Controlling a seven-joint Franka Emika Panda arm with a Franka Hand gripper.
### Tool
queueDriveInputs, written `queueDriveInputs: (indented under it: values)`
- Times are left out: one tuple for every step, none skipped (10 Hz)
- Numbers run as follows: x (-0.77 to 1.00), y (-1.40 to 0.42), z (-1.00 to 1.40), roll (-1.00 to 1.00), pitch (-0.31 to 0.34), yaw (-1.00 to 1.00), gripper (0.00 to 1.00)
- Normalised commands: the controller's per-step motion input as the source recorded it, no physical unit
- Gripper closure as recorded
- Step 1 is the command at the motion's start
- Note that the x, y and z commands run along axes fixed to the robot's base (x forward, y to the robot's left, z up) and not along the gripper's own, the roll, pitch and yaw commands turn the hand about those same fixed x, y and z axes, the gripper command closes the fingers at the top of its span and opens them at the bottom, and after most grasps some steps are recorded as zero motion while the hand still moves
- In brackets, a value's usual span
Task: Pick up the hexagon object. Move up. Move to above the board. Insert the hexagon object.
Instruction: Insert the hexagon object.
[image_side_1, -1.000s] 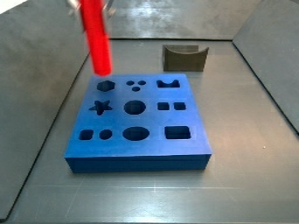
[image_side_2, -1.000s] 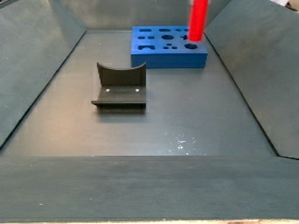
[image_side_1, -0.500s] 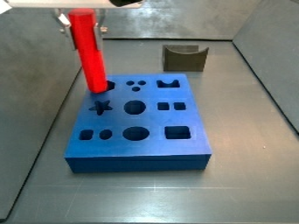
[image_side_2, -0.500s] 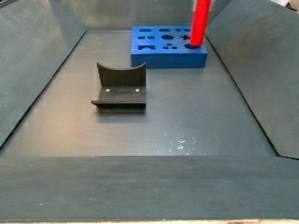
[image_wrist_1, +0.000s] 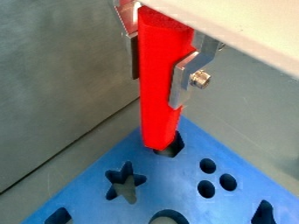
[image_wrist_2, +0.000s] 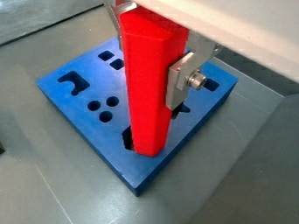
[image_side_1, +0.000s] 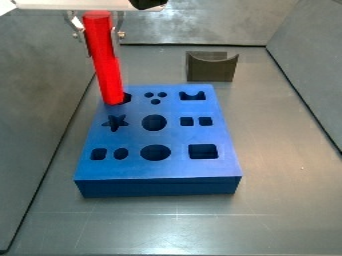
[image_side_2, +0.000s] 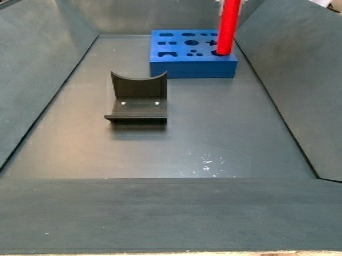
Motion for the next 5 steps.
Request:
queueDriveInputs:
  values:
    - [0.7,0.0,-0.11,0.07,0.12,-0.12,1.0]
    - [0.35,0.0,0.0,0.03,0.076,0.0,1.0]
    - [0.0,0.04,0.0,0.0,0.0,0.0,1.0]
    - [0.02,0.14,0.0,0.0,0.0,0.07,1.0]
    - [0.08,0.26,0.0,-0.03,0.01,0.01,1.0]
